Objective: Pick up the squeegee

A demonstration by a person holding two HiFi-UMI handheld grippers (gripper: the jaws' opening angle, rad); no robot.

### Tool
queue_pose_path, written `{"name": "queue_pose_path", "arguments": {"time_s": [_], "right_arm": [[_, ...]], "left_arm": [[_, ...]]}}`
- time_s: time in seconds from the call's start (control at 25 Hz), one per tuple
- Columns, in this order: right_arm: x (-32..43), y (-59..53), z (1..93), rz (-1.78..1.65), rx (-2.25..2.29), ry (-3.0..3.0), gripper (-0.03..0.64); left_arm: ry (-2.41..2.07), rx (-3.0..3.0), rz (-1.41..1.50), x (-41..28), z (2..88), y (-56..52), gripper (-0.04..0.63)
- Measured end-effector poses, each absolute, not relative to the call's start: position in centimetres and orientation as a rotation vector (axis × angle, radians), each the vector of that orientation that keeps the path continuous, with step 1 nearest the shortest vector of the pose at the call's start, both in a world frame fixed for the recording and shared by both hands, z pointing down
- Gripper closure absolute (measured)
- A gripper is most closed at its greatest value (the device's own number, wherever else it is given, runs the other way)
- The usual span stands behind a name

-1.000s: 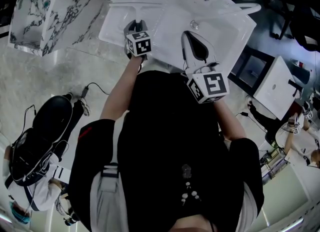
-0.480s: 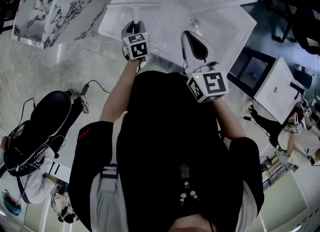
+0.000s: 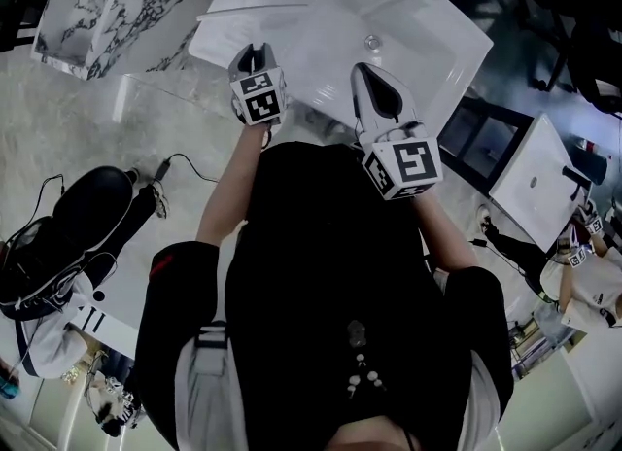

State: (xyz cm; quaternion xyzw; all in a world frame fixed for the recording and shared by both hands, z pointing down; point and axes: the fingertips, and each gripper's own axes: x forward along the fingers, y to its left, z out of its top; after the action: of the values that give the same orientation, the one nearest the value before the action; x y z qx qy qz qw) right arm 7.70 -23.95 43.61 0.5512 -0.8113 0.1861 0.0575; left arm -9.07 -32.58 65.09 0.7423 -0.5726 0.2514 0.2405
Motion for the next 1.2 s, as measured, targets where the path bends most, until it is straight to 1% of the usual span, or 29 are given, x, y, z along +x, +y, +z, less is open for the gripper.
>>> {"name": "queue_pose_path", "arguments": {"time_s": [0.6, 1.2], "right_arm": [[8.8, -18.1, 43.3, 0.567, 1.509, -2.576, 0.614], [9.4, -13.6, 42.1, 0.448, 1.374, -2.674, 0.614]], "left_arm": [[-1.721, 2.018, 0.509, -8.6, 57.6, -24.6, 0.486], [-1.817, 2.141, 0.272, -6.6, 49.3, -17.9, 0.486]]}}
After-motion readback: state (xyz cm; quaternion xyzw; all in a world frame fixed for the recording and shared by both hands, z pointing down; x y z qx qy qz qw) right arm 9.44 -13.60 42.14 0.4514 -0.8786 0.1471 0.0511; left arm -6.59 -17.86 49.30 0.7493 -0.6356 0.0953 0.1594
